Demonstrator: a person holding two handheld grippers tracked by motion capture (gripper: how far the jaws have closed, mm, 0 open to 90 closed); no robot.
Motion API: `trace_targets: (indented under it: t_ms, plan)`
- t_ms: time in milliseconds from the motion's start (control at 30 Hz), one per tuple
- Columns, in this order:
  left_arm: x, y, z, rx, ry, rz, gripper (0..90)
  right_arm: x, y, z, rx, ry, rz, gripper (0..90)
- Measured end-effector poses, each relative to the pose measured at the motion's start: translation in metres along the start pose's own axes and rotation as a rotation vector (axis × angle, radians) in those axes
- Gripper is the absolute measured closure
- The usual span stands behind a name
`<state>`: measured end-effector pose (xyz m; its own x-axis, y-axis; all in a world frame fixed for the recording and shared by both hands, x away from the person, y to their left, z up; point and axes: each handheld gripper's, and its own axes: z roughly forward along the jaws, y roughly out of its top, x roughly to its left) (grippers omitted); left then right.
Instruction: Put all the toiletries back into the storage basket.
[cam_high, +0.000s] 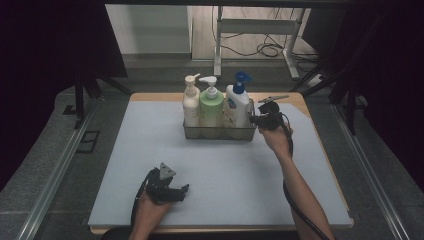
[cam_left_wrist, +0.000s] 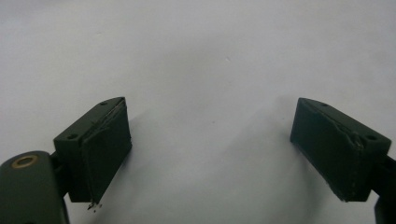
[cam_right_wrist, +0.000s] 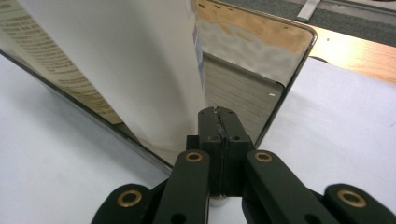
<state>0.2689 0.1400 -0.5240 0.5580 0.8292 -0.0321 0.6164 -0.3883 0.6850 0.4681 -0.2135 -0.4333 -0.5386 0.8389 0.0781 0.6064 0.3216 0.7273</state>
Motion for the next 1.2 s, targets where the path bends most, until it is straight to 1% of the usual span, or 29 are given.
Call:
trace_targets:
  t_ms: [200,267,400,867,933,1000,1067,1100,1200]
  plan:
    - [0.0,0.0,0.0,0.0,0.0,0.0,11.9,0.003,0.002,0.014,0.029,-0.009,-0.001,90.0]
    - [0.0,0.0,0.0,0.0,0.0,0.0,11.9,0.003,0.001,0.019,0.035,-0.013,0.0,90.0]
    - [0.0,0.0,0.0,0.001,0.0,0.001,11.9,0.0,-0.001,0.024,0.045,-0.004,0.011,90.0]
    - [0.0,0.0,0.0,0.001,0.0,0.001,11.9,0.0,-0.003,0.03,0.062,0.021,0.035,90.0]
    - [0.0,0.0,0.0,0.001,0.0,0.001,11.9,0.0,-0.003,0.031,0.057,0.028,0.029,89.9]
    - [0.0,0.0,0.0,0.0,0.0,0.001,11.9,0.001,-0.003,0.032,0.064,0.035,0.035,89.8]
    - [0.0,0.0,0.0,0.001,0.0,0.001,11.9,0.003,-0.003,0.033,0.065,0.039,0.03,89.8]
    - [0.0,0.0,0.0,0.0,0.0,0.001,11.9,0.004,-0.003,0.034,0.066,0.038,0.018,89.8]
    - [0.0,0.0,0.0,0.001,0.0,0.0,11.9,0.005,-0.003,0.035,0.068,0.048,0.017,89.6]
